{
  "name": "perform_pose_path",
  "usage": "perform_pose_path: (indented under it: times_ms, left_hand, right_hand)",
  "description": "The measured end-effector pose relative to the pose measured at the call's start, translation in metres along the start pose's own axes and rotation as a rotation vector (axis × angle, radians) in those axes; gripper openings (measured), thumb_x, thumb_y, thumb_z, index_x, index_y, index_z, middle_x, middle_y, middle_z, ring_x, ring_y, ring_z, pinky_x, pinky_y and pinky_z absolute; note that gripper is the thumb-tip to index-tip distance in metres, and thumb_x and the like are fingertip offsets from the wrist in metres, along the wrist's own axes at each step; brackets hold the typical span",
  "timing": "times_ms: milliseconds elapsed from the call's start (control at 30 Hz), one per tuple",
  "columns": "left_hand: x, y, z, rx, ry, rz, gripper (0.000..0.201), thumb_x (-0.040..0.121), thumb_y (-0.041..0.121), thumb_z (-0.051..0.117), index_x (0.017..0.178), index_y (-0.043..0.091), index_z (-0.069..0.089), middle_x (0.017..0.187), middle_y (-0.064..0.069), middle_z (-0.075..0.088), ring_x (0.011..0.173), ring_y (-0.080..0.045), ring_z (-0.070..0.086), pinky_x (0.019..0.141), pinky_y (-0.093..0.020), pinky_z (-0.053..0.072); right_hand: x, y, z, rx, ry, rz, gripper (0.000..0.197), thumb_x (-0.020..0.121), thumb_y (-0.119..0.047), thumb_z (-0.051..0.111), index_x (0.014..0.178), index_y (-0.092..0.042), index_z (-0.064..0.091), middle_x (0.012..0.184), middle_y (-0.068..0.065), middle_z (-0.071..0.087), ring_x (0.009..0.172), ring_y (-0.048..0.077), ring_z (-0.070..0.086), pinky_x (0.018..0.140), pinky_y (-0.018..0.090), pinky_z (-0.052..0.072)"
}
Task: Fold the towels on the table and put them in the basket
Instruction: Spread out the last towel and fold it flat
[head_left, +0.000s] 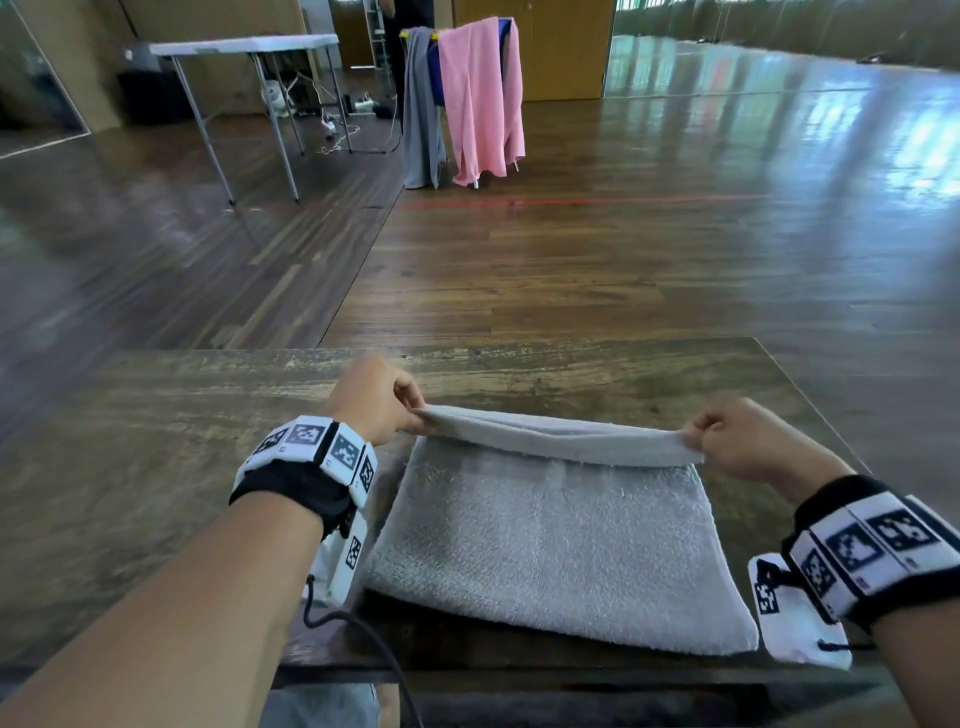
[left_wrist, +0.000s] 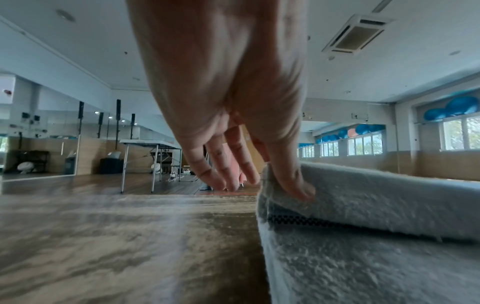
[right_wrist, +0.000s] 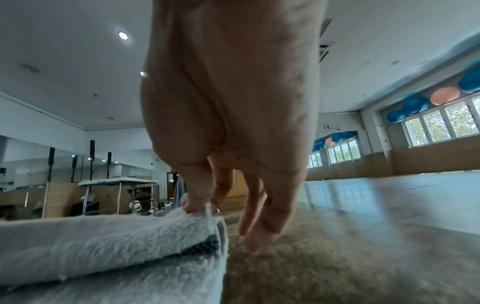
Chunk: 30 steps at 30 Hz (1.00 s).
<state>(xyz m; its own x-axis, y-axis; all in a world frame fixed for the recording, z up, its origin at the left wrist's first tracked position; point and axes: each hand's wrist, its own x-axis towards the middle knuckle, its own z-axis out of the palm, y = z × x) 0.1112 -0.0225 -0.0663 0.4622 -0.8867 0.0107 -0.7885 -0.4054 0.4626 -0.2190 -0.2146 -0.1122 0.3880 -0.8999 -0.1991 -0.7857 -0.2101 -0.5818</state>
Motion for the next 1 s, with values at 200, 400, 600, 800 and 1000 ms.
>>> perform_pose_path:
  times_ms: [200,400,600,800,1000]
  left_hand:
    - [-0.003,-0.005,0.014,0.041,-0.312,0.047,0.021,0.067,0.016,0.089,0.061,0.014,0.069,0.125,0.007,0.065,0.111,-0.016,0.061,0.099,-0.039,0.048]
    - [0.006,0.014,0.005,-0.007,0.068,0.112,0.015,0.074,0.007,0.083,0.064,0.011,0.072,0.065,0.003,0.066,0.061,-0.009,0.06,0.058,-0.02,0.046]
    - [0.013,0.042,-0.023,-0.226,0.725,0.39,0.016,0.076,0.006,0.08,0.07,0.0,0.066,0.086,-0.009,0.068,0.076,-0.019,0.061,0.072,-0.027,0.052]
    - [0.0,0.004,-0.005,-0.208,0.502,0.269,0.021,0.071,0.011,0.087,0.074,0.001,0.07,0.112,-0.007,0.07,0.096,-0.021,0.066,0.087,-0.038,0.056]
    - [-0.008,-0.025,0.012,-0.165,0.185,0.113,0.022,0.064,0.011,0.092,0.068,0.012,0.07,0.092,0.001,0.073,0.088,-0.02,0.067,0.078,-0.035,0.054]
  right_hand:
    - [-0.006,-0.008,-0.001,-0.12,-0.201,-0.084,0.018,0.096,-0.022,0.068,0.078,-0.02,0.071,0.072,-0.003,0.07,0.063,0.009,0.064,0.055,0.023,0.045]
    - [-0.005,-0.025,-0.01,0.032,0.132,-0.113,0.023,0.094,-0.018,0.069,0.072,-0.013,0.071,0.063,0.002,0.067,0.061,0.021,0.061,0.057,0.028,0.047]
    - [-0.012,-0.058,-0.032,0.617,0.742,-0.504,0.016,0.094,-0.032,0.066,0.088,-0.047,0.068,0.089,-0.025,0.073,0.082,-0.007,0.068,0.071,0.008,0.051]
    - [0.003,-0.021,-0.013,0.52,0.497,-0.36,0.027,0.095,-0.021,0.069,0.087,-0.047,0.071,0.117,-0.013,0.072,0.091,0.011,0.07,0.07,0.013,0.054]
    - [0.006,0.006,0.016,0.35,0.314,-0.329,0.017,0.094,-0.019,0.07,0.086,-0.033,0.072,0.099,-0.015,0.075,0.093,0.008,0.071,0.081,0.034,0.057]
